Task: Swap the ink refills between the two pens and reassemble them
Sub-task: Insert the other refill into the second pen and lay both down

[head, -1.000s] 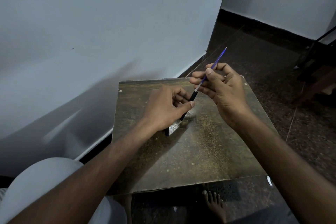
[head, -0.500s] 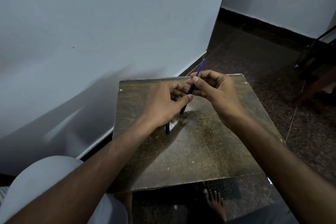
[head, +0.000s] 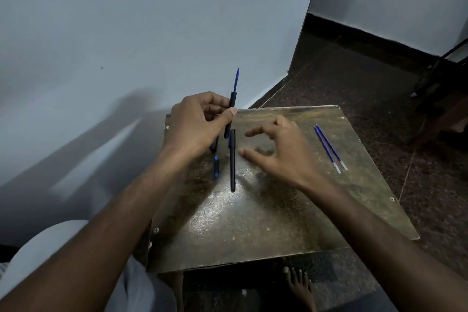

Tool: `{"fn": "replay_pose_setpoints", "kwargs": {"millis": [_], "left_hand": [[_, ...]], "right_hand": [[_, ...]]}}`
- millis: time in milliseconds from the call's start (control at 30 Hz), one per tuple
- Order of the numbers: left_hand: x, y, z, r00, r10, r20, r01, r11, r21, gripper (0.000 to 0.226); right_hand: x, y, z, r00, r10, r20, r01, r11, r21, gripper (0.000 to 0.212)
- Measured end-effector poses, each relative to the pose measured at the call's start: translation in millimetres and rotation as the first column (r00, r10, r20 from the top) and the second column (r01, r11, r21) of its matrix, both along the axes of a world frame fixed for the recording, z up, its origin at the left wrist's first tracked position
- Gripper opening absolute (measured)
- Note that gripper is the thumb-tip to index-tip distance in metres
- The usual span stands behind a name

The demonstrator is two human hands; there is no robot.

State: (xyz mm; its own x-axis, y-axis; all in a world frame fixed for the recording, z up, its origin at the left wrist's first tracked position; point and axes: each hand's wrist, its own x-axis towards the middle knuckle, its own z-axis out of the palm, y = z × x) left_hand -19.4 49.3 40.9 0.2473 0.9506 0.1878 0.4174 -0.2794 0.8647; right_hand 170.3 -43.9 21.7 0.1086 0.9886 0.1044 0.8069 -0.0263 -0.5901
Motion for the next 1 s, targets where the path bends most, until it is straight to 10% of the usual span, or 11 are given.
{"fn": "replay_pose_setpoints", "kwargs": {"millis": [233, 600, 1000], "left_hand": [[-5.5, 5.6, 0.9, 0.999, 0.044, -0.002, -0.044, 0.999, 0.005, 0.011], [-10.3, 6.0, 0.2, 0.999, 0.036, -0.029, -0.037, 0.999, -0.003, 0.013], [-4.7, -2.1, 0.7, 0.999, 0.008, -0.049, -0.008, 1.0, -0.006, 0.011]], "right_hand": [[-33.6, 8.7, -9.7, 0.93, 0.162, 0.331, -0.188, 0.981, 0.049, 0.052], [-53.0, 13.9, -12.7, 0.848, 0.326, 0.418, -0.368, 0.93, 0.02, 0.034], [-5.4, 10.3, 18.8, 0.851, 0.33, -0.409, -0.233, 0.934, 0.269, 0.02]]}}
